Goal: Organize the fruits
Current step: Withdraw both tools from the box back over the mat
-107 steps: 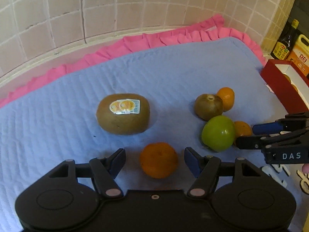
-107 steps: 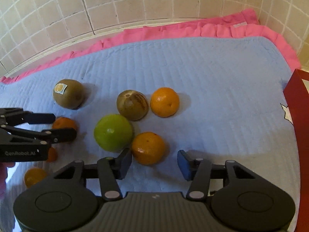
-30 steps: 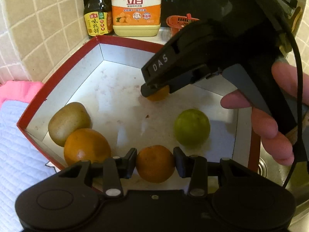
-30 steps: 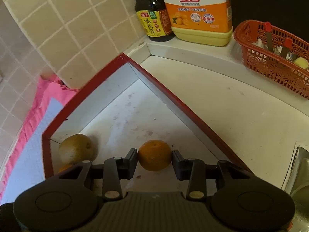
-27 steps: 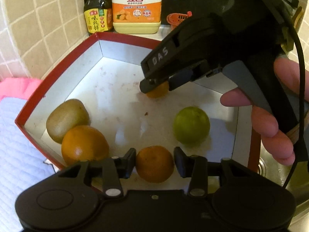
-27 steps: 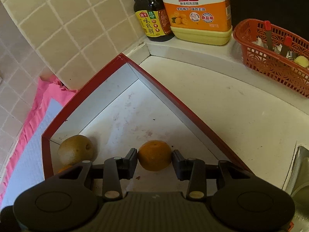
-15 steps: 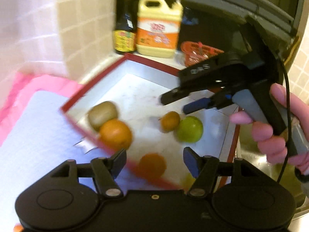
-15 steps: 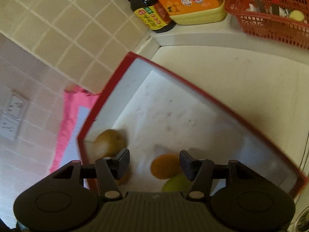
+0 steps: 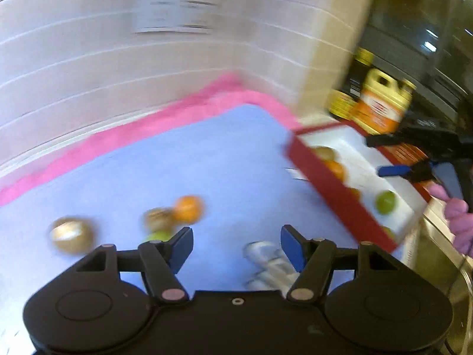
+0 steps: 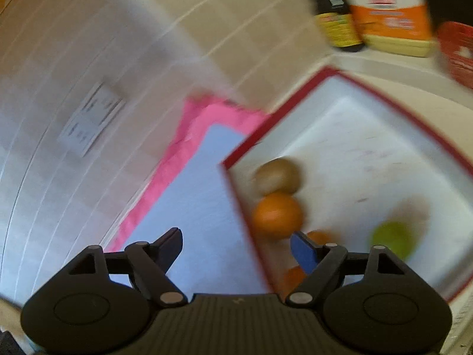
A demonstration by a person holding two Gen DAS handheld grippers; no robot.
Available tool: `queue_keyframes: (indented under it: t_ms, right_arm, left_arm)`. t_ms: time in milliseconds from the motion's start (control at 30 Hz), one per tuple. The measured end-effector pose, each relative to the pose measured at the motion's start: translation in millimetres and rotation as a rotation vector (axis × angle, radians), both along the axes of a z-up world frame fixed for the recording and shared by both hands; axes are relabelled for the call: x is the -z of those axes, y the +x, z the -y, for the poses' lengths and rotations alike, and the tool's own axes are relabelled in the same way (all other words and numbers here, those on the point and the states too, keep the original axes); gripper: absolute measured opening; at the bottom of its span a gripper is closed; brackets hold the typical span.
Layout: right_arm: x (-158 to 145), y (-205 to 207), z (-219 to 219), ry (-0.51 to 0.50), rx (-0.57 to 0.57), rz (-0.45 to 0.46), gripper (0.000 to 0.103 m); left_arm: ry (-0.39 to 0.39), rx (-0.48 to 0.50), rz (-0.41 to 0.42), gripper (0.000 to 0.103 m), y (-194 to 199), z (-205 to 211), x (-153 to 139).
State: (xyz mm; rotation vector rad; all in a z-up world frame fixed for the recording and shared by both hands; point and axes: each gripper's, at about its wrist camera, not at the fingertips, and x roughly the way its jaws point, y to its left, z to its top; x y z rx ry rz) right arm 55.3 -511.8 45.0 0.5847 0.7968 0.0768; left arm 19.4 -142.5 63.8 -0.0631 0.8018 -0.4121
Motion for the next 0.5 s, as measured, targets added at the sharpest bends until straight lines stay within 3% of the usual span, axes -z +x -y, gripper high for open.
queue_keyframes:
  t_ms: [233,500]
  right_arm:
    - [-2.6,21.2,-89.5,-0.045,-0.162,0.005,0.089]
    - [2.3,40.2,-175.3,-0.113,-0.319,-0.031,0.089]
  left_arm:
    - [-0.004,-0.235,0.025,0.078,-27.8,-85.0,1.1]
    - [-0.043,-0.362,0.018,0.078,-45.3,-138.3,13.7]
